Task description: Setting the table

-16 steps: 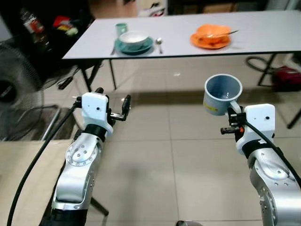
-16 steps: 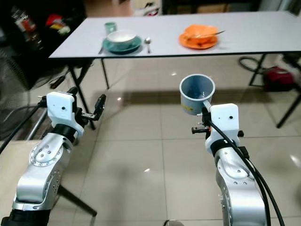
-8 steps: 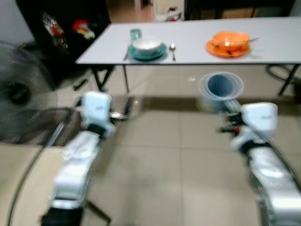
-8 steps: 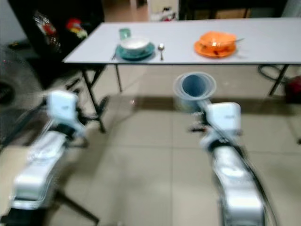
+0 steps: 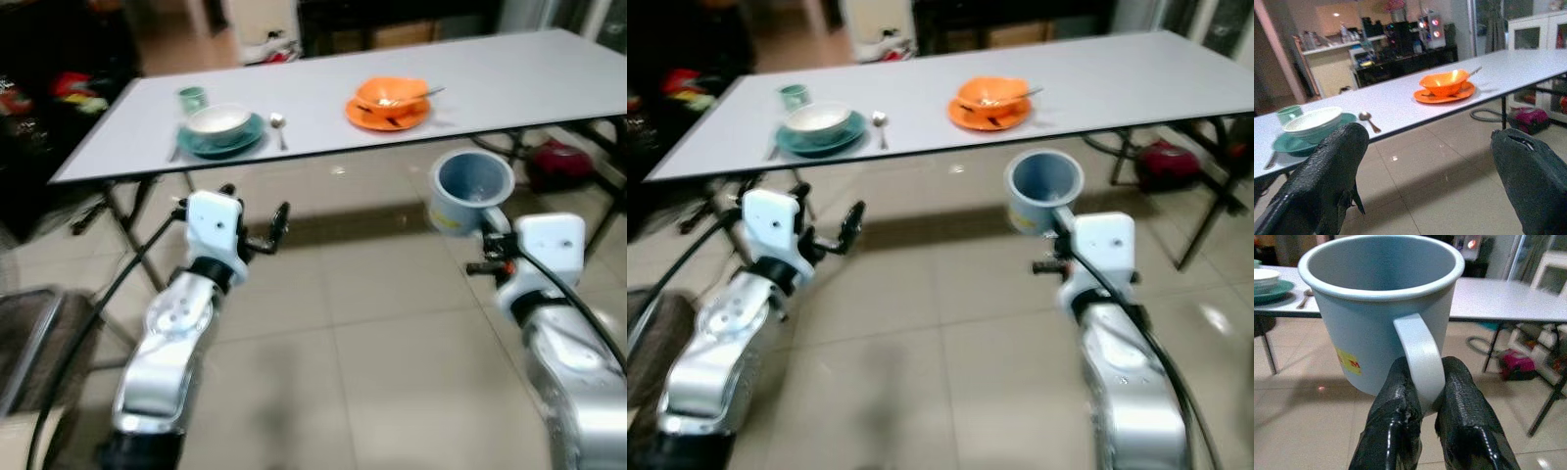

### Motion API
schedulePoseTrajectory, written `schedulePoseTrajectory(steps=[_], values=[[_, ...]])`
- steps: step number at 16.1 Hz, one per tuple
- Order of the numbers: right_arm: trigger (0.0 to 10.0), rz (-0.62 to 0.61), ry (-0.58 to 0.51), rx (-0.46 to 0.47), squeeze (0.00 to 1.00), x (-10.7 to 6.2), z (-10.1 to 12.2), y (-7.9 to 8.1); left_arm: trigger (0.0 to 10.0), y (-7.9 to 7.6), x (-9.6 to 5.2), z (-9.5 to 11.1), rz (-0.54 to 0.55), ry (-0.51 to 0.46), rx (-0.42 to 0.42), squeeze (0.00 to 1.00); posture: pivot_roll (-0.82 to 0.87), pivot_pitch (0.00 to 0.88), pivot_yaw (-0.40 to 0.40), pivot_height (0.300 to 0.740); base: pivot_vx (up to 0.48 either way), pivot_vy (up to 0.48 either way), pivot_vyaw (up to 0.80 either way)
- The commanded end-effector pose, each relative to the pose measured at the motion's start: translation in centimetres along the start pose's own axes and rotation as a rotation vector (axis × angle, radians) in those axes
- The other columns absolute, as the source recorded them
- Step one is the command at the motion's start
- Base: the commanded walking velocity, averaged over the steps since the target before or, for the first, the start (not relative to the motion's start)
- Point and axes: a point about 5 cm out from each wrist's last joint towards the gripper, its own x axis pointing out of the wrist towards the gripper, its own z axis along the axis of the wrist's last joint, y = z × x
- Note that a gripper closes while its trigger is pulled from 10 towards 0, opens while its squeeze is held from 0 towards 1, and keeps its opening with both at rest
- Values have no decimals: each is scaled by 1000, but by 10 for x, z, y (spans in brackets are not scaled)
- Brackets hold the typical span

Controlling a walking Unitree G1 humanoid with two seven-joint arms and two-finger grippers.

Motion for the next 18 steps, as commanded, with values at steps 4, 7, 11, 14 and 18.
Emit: schedulePoseTrajectory(steps=[4, 7, 11, 14, 18], values=[[10000, -33, -12, -13, 0, -2, 4, -6, 10000, -1, 2, 4, -6, -15, 2, 0, -8, 0, 102, 740, 376, 0, -800], [10000, -29, -31, -24, 0, -2, 7, -5, 10000, 1, 3, 5, 1, -22, 3, 0, -7, 0, 102, 740, 379, 0, -302], [10000, -19, -74, -104, 0, 0, 13, -3, 10000, 1, 3, 5, 5, -22, -1, 0, -7, 0, 97, 740, 385, 0, 0], [10000, 15, -99, -81, 0, -1, 17, 0, 10000, 1, 2, 5, 9, -23, -2, 0, -6, 0, 93, 740, 391, 0, 0], [10000, -11, -107, -88, 0, -1, 18, -5, 10000, 1, 2, 4, 12, -23, -4, 0, -8, 0, 91, 740, 392, 0, 0]])
